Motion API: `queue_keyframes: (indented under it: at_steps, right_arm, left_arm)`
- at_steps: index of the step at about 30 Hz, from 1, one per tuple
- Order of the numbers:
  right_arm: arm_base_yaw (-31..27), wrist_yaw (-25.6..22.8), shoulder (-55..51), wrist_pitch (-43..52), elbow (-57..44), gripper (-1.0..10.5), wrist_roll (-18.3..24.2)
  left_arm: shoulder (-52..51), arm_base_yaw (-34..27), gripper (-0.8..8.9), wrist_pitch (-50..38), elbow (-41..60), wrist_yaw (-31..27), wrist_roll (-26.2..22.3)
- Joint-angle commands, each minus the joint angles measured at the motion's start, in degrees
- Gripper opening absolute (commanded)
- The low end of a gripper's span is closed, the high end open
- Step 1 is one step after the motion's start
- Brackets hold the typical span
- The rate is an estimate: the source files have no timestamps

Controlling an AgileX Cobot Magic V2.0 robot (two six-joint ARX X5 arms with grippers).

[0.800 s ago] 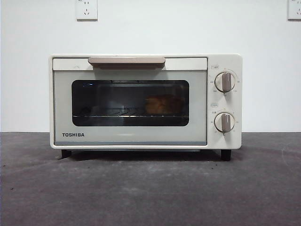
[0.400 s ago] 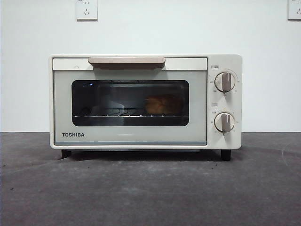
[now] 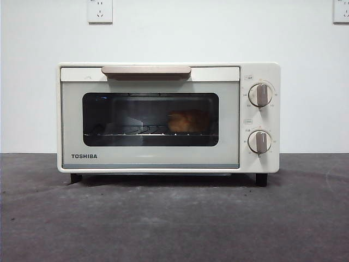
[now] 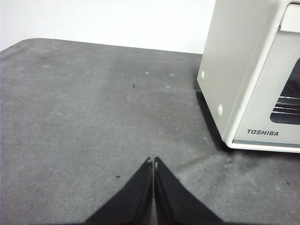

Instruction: The left arm flap open the oven, the right arm pick bread and place it into oven, the left arm flap close the oven

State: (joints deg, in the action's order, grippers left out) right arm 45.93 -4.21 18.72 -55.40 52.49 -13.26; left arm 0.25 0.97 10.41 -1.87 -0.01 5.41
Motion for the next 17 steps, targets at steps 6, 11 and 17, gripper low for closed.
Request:
queue_keyframes:
  at_steps: [6, 11, 17]
  right_arm:
    - [-13.11, -0.31, -1.01, 4.04, -2.45, 0.2, 0.46]
    - [-26.05, -0.13, -3.82, 11.72, -10.14, 0.2, 1.95]
    - [-37.88, 6.03, -9.46, 33.29, -28.15, 0.2, 12.24]
  left_arm:
    - [-0.07, -0.11, 0.07, -0.09, 1.18, -0.22, -0.68]
    - [-0.07, -0.11, 0.07, -0.09, 1.18, -0.22, -0.68]
    - [-0.07, -0.11, 0.07, -0.09, 1.18, -0.22, -0.68]
